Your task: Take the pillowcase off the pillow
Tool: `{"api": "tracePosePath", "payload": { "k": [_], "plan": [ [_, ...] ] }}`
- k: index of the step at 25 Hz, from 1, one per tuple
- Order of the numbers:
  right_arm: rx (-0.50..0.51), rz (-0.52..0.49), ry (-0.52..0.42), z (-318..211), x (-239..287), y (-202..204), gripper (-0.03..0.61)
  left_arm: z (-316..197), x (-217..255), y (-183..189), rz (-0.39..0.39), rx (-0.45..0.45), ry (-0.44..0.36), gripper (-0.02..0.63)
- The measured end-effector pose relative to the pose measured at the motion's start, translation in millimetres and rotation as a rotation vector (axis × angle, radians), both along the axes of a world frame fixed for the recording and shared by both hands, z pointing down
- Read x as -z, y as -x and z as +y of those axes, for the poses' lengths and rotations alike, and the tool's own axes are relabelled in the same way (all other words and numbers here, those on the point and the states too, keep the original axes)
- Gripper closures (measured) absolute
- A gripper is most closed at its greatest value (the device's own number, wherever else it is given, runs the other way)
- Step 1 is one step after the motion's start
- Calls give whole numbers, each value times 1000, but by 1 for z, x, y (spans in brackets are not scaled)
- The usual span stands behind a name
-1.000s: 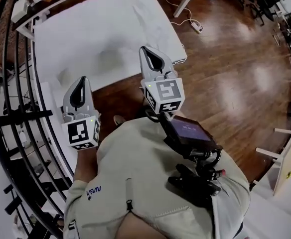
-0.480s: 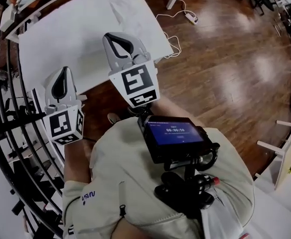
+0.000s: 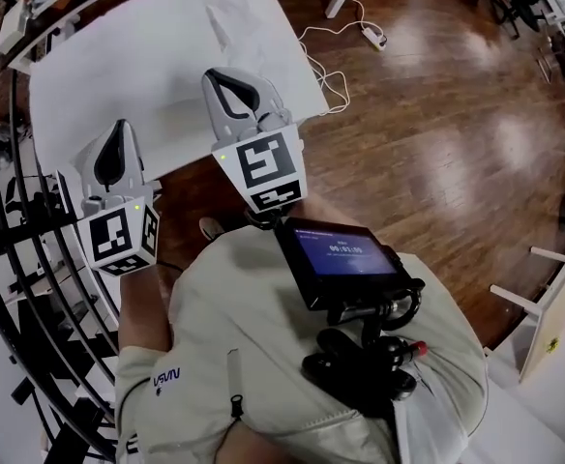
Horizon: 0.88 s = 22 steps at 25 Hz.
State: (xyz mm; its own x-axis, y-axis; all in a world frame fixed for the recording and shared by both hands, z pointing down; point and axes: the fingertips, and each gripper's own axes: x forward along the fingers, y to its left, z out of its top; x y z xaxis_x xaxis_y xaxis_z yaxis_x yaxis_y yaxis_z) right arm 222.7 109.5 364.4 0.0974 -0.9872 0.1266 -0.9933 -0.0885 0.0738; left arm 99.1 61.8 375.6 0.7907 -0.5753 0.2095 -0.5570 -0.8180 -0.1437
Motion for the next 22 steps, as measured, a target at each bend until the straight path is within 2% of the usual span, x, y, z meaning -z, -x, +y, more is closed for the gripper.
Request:
{"api": "tracePosePath", "payload": {
  "k": [14, 22],
  "plan": [
    [13, -33, -27, 6, 0, 3, 575, 16, -4, 2, 4, 24, -1, 609],
    [-23, -60, -19, 18, -13, -3, 575, 22, -8, 10, 21, 56, -10, 609]
  ]
}}
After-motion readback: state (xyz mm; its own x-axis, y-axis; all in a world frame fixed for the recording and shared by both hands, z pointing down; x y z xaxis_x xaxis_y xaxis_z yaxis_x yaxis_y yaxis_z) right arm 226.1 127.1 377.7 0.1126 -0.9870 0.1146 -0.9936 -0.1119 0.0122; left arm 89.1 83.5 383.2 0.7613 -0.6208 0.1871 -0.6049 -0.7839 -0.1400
